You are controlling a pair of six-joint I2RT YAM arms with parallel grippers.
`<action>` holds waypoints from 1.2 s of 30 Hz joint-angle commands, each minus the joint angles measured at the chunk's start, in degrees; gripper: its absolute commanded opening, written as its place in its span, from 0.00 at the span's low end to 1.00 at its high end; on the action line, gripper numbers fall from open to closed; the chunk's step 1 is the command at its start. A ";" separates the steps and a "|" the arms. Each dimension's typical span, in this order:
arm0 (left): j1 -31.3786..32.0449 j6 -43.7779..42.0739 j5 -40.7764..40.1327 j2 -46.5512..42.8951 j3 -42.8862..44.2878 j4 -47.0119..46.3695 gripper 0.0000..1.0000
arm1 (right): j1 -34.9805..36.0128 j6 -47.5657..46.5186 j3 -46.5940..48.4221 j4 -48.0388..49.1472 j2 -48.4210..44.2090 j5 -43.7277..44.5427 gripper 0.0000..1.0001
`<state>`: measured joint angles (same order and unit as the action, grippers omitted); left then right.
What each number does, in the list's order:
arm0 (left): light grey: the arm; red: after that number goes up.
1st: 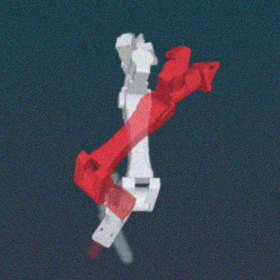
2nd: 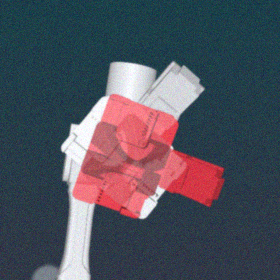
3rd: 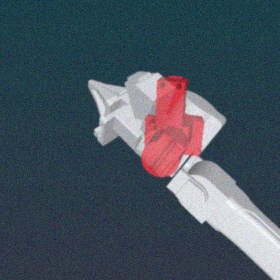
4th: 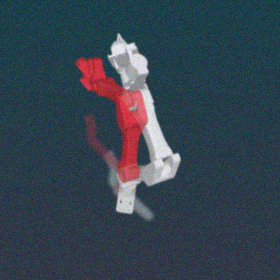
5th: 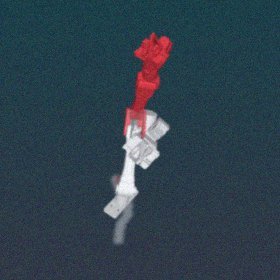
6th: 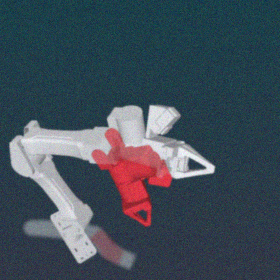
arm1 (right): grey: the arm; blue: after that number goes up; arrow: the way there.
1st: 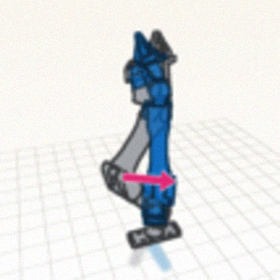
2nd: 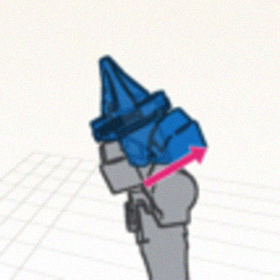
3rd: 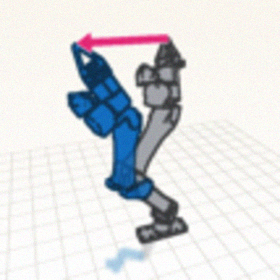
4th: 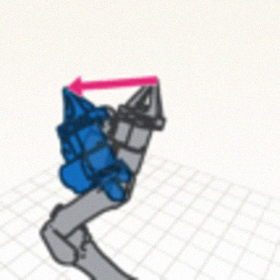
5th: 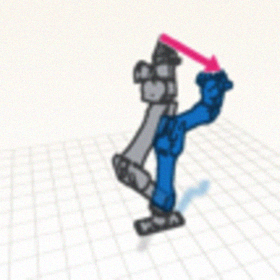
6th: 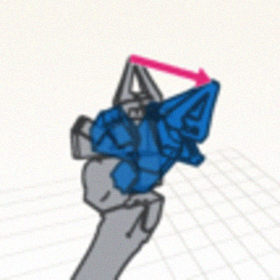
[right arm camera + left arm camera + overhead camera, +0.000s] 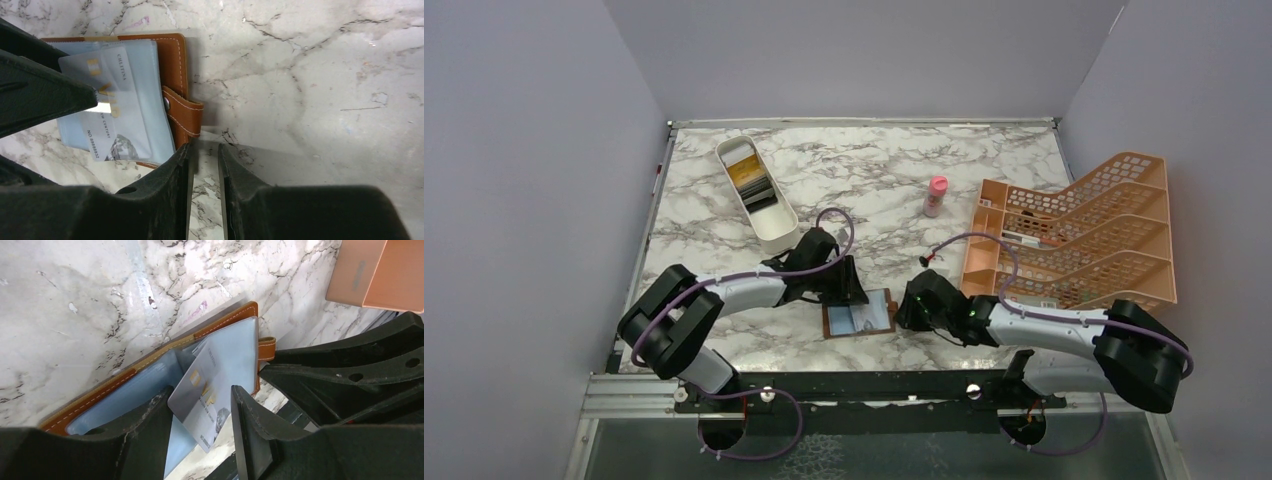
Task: Put the credit cards into the card holder
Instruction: Insert the credit card into the card holder.
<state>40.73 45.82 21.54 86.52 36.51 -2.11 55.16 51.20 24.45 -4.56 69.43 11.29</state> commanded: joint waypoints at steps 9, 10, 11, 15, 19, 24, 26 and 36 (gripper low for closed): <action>0.25 -4.48 -5.29 -1.76 3.60 5.42 0.49 | 0.11 -0.29 1.44 -4.65 -2.28 -0.30 0.30; 0.45 -4.96 -6.23 -1.87 3.97 6.26 0.49 | 0.13 -0.70 1.86 -5.21 -3.07 0.33 0.30; 0.49 -5.64 -6.53 -1.75 4.37 7.01 0.49 | 0.13 -1.33 2.29 -5.50 -3.60 0.62 0.31; 0.56 -7.31 -5.10 -1.31 6.01 8.18 0.50 | 0.08 -2.45 4.11 -5.23 -3.44 -0.10 0.33; 0.71 -8.10 -4.79 -0.72 7.73 8.96 0.50 | 0.13 -2.50 5.26 -2.91 -2.31 -2.01 0.36; 1.56 -7.66 -5.36 0.34 8.22 8.90 0.50 | 0.09 -1.73 5.87 -1.85 -2.15 -1.43 0.43; 1.61 -7.68 -5.31 0.35 8.21 9.14 0.50 | 0.08 -2.25 6.56 -2.91 -1.75 0.13 0.44; 1.76 -10.20 -11.05 -2.84 10.10 14.88 0.51 | 0.12 -1.60 4.03 -1.79 2.38 1.27 0.40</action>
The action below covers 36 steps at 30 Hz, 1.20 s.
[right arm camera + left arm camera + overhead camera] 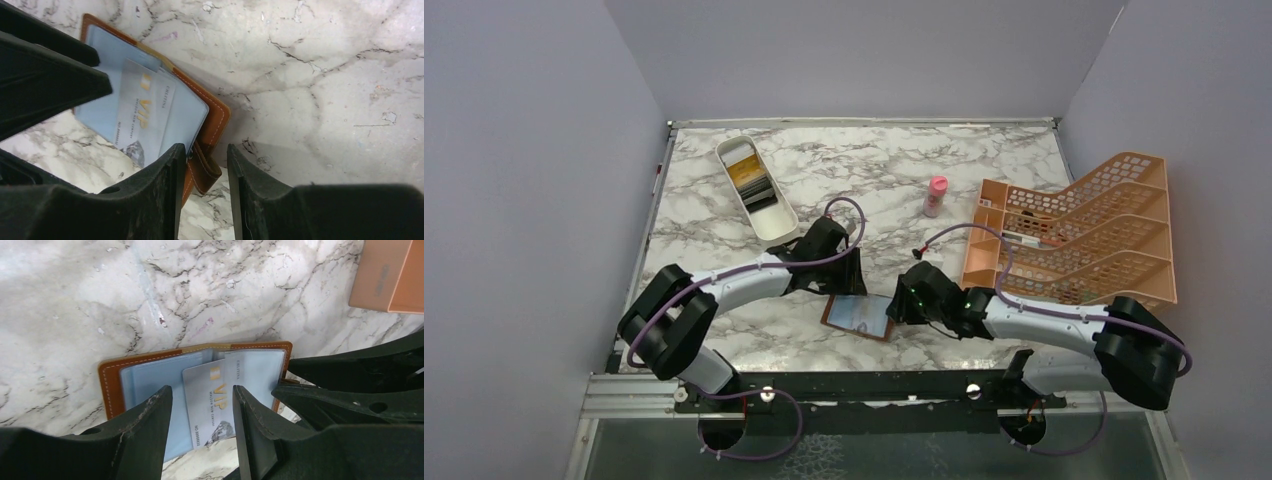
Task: Put the credit cards into the card holder
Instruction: Insert the credit card into the card holder.
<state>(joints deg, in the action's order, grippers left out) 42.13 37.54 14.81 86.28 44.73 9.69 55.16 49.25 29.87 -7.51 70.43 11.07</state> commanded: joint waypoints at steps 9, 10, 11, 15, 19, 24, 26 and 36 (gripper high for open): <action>1.69 1.46 0.05 -4.03 -3.69 -2.98 0.51 | 0.13 1.45 -4.24 3.15 1.98 1.52 0.34; 1.82 2.08 0.45 -4.14 -4.10 -3.75 0.51 | 0.08 1.45 -4.31 3.27 2.03 1.48 0.33; 1.96 2.24 0.62 -4.11 -4.28 -4.16 0.51 | 0.08 1.39 -4.29 3.26 2.11 1.36 0.33; 2.72 2.73 0.11 -3.36 -4.87 -5.00 0.51 | 0.13 1.52 -4.46 3.29 1.93 1.43 0.33; 3.41 3.94 0.95 -2.34 -6.22 -8.29 0.51 | 0.10 1.66 -4.89 3.21 1.46 1.66 0.33; 4.76 5.03 0.94 -0.62 -5.93 -9.63 0.51 | 0.12 1.64 -4.90 3.20 1.02 1.84 0.33; 5.31 5.49 0.92 -0.10 -5.88 -10.11 0.51 | 0.13 1.68 -4.82 3.20 1.01 2.00 0.33; 8.46 9.68 2.24 1.96 -6.54 -16.33 0.51 | 0.01 1.80 -4.78 4.12 1.06 2.89 0.33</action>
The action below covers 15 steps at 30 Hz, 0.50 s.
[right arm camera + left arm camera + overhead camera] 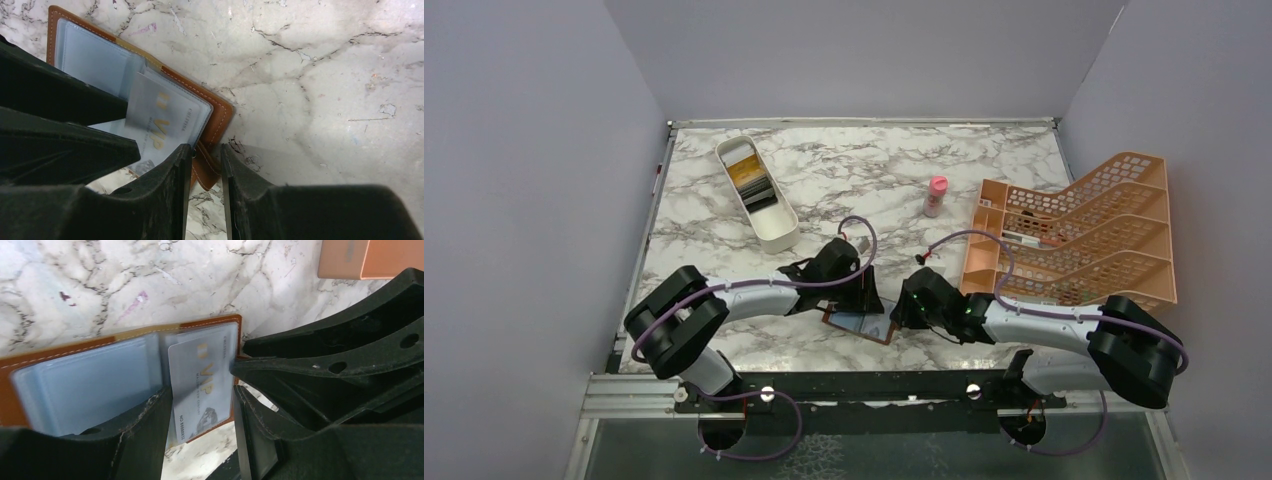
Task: Put the credit cards into the card holder
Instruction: Insert the credit card into the card holder.
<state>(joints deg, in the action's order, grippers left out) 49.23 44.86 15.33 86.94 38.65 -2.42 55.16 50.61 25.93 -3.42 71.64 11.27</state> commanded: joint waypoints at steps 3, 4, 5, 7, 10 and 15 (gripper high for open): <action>1.94 3.58 2.54 2.50 -0.86 -7.12 0.51 | -0.56 -0.42 -0.26 -0.01 0.23 3.38 0.33; 2.02 4.12 2.90 2.74 -1.14 -8.24 0.51 | -0.88 -0.76 -0.14 -0.01 0.26 3.45 0.33; 2.03 4.51 3.30 2.87 -1.32 -9.02 0.50 | -1.21 -1.14 0.01 -0.13 0.14 3.45 0.33; 2.06 4.70 2.91 2.33 -1.26 -8.85 0.50 | -1.60 -1.77 0.13 -0.34 -0.31 3.45 0.33; 1.85 3.22 0.42 -0.06 -0.03 -4.27 0.50 | -1.78 -2.53 0.16 -0.88 -1.23 3.93 0.33; 0.92 -0.72 -6.36 -6.71 2.36 7.00 0.50 | -2.39 -4.55 0.21 -1.25 -1.65 4.47 0.33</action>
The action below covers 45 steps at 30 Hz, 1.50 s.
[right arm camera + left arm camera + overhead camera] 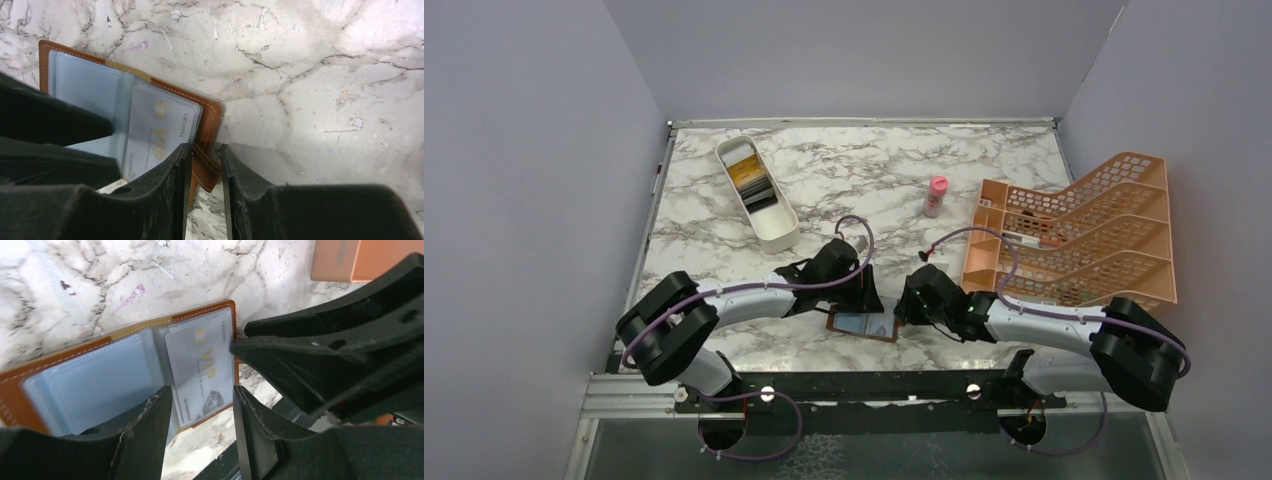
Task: Put the credit cards into the card holder
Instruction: Insert the credit card into the card holder.
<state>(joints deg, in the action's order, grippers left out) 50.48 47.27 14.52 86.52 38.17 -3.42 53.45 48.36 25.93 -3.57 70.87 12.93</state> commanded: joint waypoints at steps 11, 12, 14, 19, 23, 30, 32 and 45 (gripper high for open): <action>-8.31 -5.43 -6.55 -16.61 -5.94 13.38 0.50 | -1.75 -5.75 2.56 -1.43 1.58 3.01 0.33; -8.96 -5.39 -6.05 -17.24 -6.66 12.89 0.50 | -1.77 -5.92 2.89 -1.58 1.68 2.94 0.33; -9.97 -5.43 -5.25 -18.00 -7.96 11.57 0.50 | -1.85 -6.20 3.15 -1.61 1.75 2.68 0.33; -11.94 -5.37 -1.17 -16.99 -10.85 5.55 0.52 | -1.86 -6.37 3.68 -1.70 2.08 2.28 0.33; -12.36 -4.25 2.80 -14.63 -12.29 0.30 0.52 | -1.86 -6.35 3.99 -1.86 1.99 1.95 0.33; -12.42 -2.71 9.99 -12.96 -13.69 -7.93 0.38 | -1.86 -6.17 4.45 -2.59 1.52 1.38 0.33; -12.38 -1.36 11.23 -13.76 -14.54 -10.46 0.31 | -1.86 -6.15 4.83 -3.45 1.03 1.31 0.33; -11.39 2.90 12.47 -17.04 -15.77 -13.80 0.36 | -1.77 -3.49 8.06 -6.86 -8.62 -9.16 0.40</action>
<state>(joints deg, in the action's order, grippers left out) 38.57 48.73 25.58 72.14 22.68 -14.06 51.99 43.51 34.02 -12.75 63.31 10.90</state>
